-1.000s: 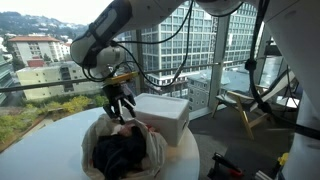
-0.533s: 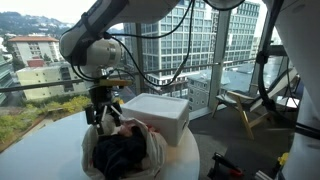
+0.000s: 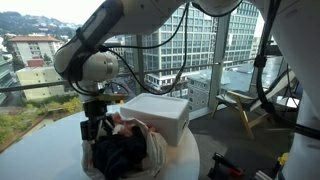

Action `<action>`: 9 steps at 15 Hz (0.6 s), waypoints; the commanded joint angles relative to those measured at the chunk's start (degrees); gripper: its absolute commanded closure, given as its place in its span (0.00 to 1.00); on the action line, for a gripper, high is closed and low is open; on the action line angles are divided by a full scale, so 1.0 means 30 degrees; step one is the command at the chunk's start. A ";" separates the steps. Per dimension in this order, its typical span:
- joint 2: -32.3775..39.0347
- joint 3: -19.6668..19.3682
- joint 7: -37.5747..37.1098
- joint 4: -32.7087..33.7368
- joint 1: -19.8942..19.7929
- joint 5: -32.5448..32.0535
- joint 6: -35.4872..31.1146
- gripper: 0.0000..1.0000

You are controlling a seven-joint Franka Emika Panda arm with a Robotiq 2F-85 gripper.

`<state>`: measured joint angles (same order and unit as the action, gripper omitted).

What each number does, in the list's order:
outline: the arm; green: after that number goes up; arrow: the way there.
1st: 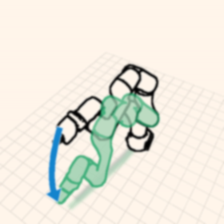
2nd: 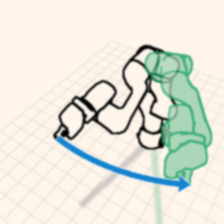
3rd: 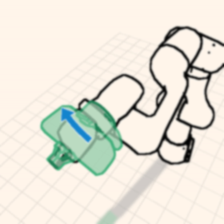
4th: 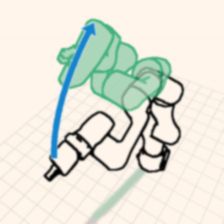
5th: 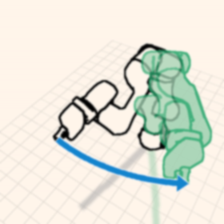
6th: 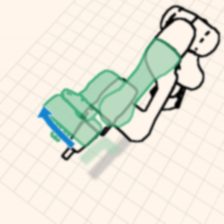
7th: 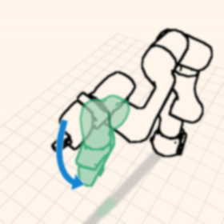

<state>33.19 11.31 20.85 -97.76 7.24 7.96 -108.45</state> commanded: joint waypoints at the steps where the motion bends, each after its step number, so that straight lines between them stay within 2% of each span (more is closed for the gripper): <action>1: 0.0050 0.0217 0.0145 -0.0294 -0.0010 -0.0055 -0.0095 0.00; 5: -0.0772 0.0976 0.0535 -0.2046 0.0243 0.0210 -0.0654 0.00; 9: -0.1337 0.1516 0.0311 -0.3915 0.1065 -0.0309 -0.2118 0.00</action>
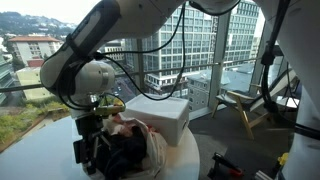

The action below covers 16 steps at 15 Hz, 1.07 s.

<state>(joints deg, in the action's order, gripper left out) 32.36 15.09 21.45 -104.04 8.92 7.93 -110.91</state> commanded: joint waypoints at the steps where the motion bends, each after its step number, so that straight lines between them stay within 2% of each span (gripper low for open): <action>1: -0.1084 0.0373 0.0161 -0.2209 0.0700 -0.0392 -0.1627 0.00; 6: -0.0240 -0.0128 -0.0642 -0.3363 0.1455 -0.2108 -0.3847 0.00; 10: 0.0150 -0.0363 -0.1268 -0.3816 0.1213 -0.2812 -0.5133 0.00; 13: -0.0037 -0.1089 -0.2373 -0.4319 0.1577 -0.3960 -0.6672 0.00; 16: -0.0016 -0.1445 -0.3603 -0.4411 0.1472 -0.4473 -0.6661 0.00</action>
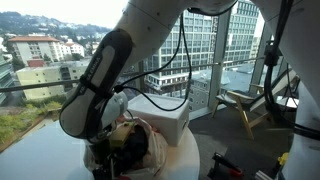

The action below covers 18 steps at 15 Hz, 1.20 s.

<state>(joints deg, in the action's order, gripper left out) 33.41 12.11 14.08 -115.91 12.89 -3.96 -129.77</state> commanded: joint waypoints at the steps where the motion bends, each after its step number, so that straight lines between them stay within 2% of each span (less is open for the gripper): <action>1: -0.0207 -0.0318 -0.0968 -0.0320 -0.0193 -0.0098 0.0151 0.00; 8: 0.0663 -0.0775 -0.0514 0.0013 -0.0585 -0.0497 -0.0235 0.00; 9: 0.0789 -0.0848 -0.0370 0.0083 -0.0665 -0.0590 -0.0424 0.06; 10: 0.0864 -0.0789 -0.0170 0.0140 -0.0851 -0.0446 -0.0465 0.26; 12: 0.0829 -0.0658 0.0191 0.0072 -0.1122 -0.0316 -0.0589 0.30; 13: 0.0779 -0.0627 0.0295 0.0016 -0.1205 -0.0302 -0.0736 0.36; 16: 0.0693 -0.0467 0.0687 -0.0039 -0.1551 -0.0063 -0.0910 0.63; 18: 0.0672 -0.0370 0.0879 -0.0021 -0.1822 0.0141 -0.1043 0.77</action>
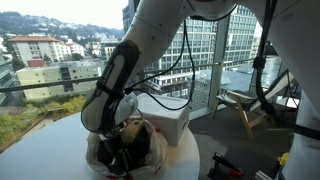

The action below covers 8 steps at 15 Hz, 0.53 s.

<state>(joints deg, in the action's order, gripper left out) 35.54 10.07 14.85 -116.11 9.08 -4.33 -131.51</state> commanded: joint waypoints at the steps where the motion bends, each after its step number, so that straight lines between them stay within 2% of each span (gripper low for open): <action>1: -0.0041 0.0380 0.0746 0.0042 -0.0708 0.0391 -0.0567 0.85; 3: -0.0061 0.0561 0.1004 0.0087 -0.1060 0.0785 -0.0454 0.96; 5: 0.0017 0.1358 0.2105 0.0359 -0.2025 0.2275 0.0544 1.00; 8: -0.0309 0.2697 0.4719 0.0592 -0.3656 0.5106 0.2291 1.00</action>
<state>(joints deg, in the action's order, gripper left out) 35.53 14.12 22.02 -115.67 3.07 4.51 -129.59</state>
